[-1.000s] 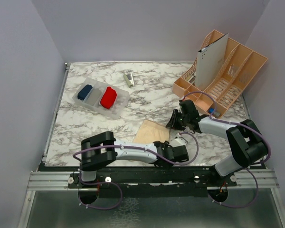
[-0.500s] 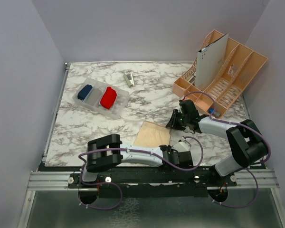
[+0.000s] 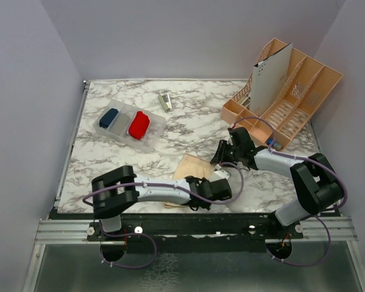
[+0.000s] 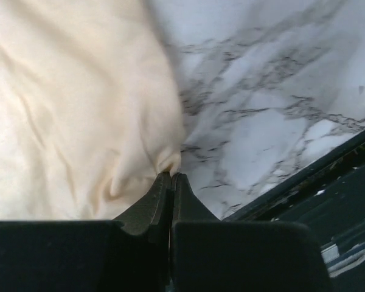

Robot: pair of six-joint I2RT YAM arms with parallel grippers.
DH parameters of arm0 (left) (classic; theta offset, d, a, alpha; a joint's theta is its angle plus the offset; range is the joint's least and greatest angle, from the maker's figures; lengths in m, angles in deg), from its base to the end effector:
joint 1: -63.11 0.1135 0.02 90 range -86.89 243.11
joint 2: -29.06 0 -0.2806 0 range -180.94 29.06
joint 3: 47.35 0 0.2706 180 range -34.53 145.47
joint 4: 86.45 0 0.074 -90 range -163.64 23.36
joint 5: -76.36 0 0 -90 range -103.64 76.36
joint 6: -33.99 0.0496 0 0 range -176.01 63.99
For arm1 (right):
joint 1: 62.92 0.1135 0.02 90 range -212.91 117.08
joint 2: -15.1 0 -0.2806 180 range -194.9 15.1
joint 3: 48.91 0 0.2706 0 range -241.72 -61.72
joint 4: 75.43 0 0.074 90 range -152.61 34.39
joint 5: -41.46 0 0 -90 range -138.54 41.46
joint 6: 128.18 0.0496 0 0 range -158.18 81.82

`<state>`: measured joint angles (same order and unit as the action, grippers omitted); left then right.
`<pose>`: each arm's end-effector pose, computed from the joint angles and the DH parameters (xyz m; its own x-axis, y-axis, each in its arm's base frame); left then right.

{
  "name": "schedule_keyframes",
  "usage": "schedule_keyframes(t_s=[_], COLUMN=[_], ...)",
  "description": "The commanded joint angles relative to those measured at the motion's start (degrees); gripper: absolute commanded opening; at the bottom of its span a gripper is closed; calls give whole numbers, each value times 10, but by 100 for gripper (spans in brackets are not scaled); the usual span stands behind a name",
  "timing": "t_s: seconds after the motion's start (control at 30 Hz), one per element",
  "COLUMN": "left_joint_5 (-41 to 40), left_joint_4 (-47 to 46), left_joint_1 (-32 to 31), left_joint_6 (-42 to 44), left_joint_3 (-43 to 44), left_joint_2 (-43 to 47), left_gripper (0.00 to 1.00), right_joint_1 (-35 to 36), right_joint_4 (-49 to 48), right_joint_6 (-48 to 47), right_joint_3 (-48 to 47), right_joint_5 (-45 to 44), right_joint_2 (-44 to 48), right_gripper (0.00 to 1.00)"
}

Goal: Roll the underwear
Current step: Fold the underwear at the center of the board.

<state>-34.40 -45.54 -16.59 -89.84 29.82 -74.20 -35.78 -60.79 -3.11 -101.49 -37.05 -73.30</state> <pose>0.0842 -0.3652 0.1568 -0.6351 0.5834 -0.5062 0.6520 0.7563 0.0535 0.2710 0.1500 0.1411 -0.8834 0.1799 -0.4328 -0.0639 0.8685 0.4915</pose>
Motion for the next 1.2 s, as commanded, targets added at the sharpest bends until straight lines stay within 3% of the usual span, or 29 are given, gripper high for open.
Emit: schedule_keyframes(t_s=[0.0,0.23,0.37,0.5,0.77,0.97,1.17], left_joint_5=[115,192,203,206,196,194,186], left_joint_4=[-120,-180,-186,-200,-197,-193,-200], left_joint_1=[68,111,112,113,123,129,131], left_joint_6=[-14,-33,-37,-43,-49,-50,-56], left_joint_3=[-93,-161,-170,-182,-202,-210,-224], left_joint_2=[101,144,152,173,210,220,245], left_gripper=[0,0,0,0,0,0,0], right_joint_1=[-2,-2,-2,-2,-2,-2,-2], right_joint_4=[63,62,60,29,14,20,47], right_joint_6=[-24,-13,-4,16,20,7,-6], right_joint_3=[-13,-13,-8,5,-8,-24,-50], right_joint_5=[-2,12,9,49,45,31,28], right_joint_2=[13,31,24,-8,-68,-68,-42], right_gripper=[44,60,61,51,37,10,3])
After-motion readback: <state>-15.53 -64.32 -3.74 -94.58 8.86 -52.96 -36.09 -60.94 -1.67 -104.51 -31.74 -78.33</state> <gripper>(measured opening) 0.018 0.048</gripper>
